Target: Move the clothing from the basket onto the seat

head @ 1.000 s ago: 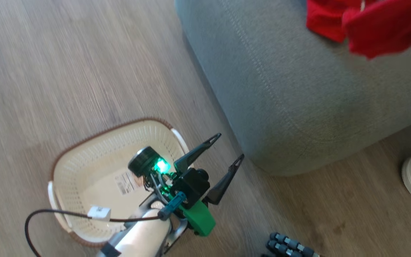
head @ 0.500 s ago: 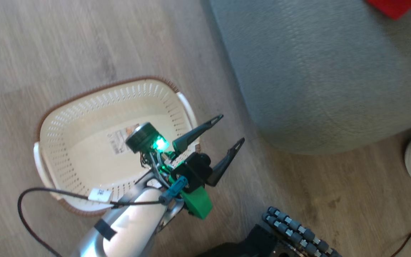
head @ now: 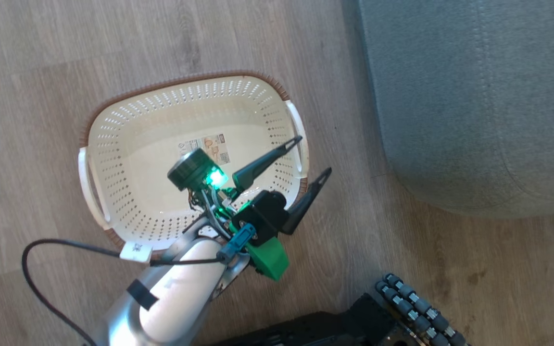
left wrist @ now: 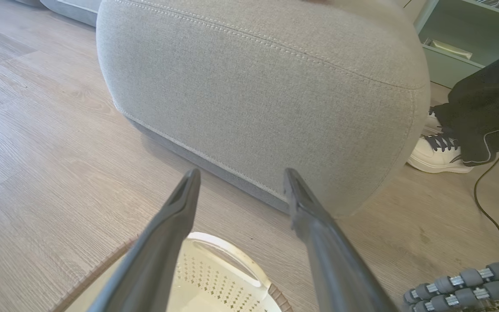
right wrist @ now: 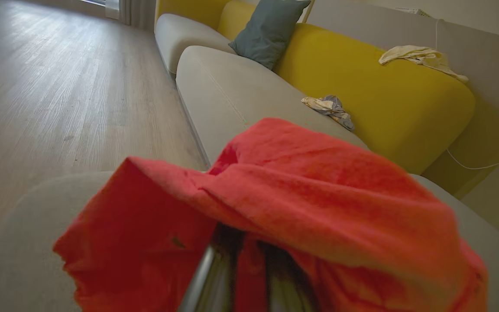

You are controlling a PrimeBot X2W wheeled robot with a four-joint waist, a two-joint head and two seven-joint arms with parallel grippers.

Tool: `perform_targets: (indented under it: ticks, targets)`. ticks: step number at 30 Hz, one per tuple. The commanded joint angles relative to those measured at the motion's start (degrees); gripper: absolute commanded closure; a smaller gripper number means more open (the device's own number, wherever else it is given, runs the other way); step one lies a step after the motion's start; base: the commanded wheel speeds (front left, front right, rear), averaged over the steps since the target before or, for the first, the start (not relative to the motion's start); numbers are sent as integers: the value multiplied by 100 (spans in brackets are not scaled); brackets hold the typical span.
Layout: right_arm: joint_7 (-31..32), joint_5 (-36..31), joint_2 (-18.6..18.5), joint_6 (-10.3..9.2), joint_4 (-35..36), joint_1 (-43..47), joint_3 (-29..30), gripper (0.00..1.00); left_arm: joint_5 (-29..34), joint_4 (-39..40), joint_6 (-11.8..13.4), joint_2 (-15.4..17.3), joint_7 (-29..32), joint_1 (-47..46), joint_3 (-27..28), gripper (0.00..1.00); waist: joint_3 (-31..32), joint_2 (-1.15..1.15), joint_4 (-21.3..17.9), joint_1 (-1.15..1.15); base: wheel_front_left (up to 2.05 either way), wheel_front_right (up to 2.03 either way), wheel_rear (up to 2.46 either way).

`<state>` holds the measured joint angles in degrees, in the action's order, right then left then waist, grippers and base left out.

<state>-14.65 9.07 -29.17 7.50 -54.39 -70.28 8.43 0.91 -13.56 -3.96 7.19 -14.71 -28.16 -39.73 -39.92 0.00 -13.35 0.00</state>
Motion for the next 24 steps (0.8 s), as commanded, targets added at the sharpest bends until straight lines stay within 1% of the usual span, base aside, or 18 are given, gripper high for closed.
perform_targets:
  ticks: [1, 7, 10, 12, 13, 14, 19, 24]
  targets:
    - [-35, -49, -104, -1, -47, -62, -56, 100, -59, 169, 37, -29, -29, -45, 63, 0, -34, 0, 34, 0, 0, 0, 0]
    - [-35, -83, -42, -1, -951, -203, -244, 100, -68, 174, 98, -45, -29, -107, 14, 0, -125, 0, 70, 0, 0, 0, 0]
    - [-35, 24, -12, -1, -1188, -271, -253, 100, -96, 162, 121, -52, -29, -154, 6, 0, -154, 0, 59, 0, 0, 0, 0]
    - [-35, 75, -22, -1, -1188, -268, -231, 100, -107, 149, 127, -53, -29, -176, 3, 0, -147, 0, 46, 0, 0, 0, 0]
    - [-35, 86, -25, -1, -1177, -254, -230, 67, -114, 144, 130, -54, -29, -185, 3, 0, -130, 0, 38, 0, 0, 0, 0]
    - [-35, 88, -24, -1, -1161, -231, -233, 1, -124, 139, 132, -53, -29, -189, 5, 0, -107, 0, 27, 0, 0, 0, 0]
    - [-35, 184, 55, -1, -1224, -131, -222, 0, -160, 96, 146, -32, -29, -158, 15, 0, 87, 0, -64, 0, 0, 0, 0]
    - [-35, 61, 96, -1, -1370, 54, -518, 0, -232, 35, 135, -80, -29, -50, -13, 0, 475, 0, -120, 0, 0, 0, 0]
